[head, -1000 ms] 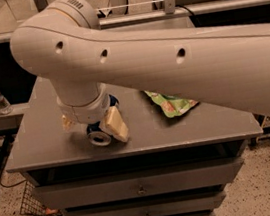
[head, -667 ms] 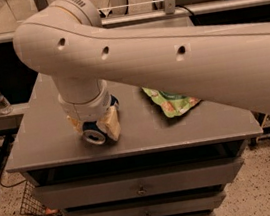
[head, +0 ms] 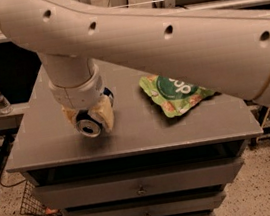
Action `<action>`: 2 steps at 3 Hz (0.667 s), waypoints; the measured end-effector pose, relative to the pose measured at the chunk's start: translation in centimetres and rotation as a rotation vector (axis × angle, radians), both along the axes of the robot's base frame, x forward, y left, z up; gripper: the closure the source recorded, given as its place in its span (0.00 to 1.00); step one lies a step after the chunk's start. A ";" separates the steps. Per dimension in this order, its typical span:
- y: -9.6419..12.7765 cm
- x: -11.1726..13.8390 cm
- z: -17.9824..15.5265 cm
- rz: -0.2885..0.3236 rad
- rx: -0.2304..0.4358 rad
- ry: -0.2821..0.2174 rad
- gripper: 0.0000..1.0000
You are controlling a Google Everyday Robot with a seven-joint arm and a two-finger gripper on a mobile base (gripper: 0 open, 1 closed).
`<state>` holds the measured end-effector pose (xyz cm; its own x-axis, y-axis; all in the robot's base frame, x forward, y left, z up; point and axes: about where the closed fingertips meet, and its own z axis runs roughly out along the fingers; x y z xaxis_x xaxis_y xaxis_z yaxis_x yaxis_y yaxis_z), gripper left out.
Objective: Place pepsi can upright
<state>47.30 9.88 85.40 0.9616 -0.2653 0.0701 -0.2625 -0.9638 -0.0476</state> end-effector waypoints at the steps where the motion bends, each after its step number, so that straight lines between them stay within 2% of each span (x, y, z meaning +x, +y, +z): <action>1: 1.3 -0.1 2.9 0.057 0.002 0.048 1.00; 2: 3.9 0.3 4.0 0.074 0.052 0.108 1.00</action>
Offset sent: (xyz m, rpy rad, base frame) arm -0.0328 0.0062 0.0524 -0.1517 0.3948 0.0808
